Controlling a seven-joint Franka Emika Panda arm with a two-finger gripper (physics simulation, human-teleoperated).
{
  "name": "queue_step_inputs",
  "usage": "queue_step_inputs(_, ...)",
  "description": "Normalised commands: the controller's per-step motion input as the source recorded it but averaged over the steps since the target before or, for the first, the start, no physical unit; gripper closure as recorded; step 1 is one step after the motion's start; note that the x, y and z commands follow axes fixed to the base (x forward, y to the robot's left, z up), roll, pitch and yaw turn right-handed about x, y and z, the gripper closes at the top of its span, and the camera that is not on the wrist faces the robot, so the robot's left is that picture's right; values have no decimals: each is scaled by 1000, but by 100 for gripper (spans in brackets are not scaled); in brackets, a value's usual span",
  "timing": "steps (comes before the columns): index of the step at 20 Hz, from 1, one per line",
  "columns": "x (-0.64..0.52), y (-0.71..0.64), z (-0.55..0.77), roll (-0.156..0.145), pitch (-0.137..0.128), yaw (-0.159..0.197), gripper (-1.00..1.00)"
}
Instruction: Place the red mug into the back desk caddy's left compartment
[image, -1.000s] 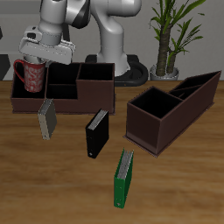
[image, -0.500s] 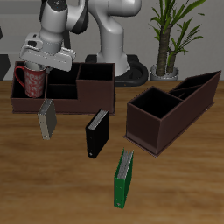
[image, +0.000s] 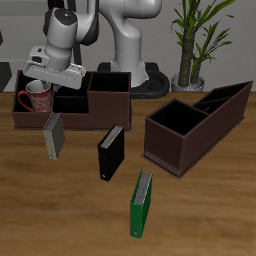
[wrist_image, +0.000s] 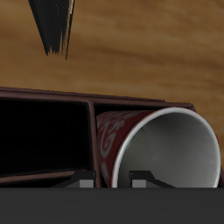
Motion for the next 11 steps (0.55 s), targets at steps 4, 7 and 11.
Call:
queue_step_inputs(4, 55, 15, -31, 2, 31, -18, -100)
queue_step_inputs(7, 15, 30, 52, 10, 1, 1, -100)
queue_step_inputs(11, 10, 158, 181, 13, -29, 26, -100)
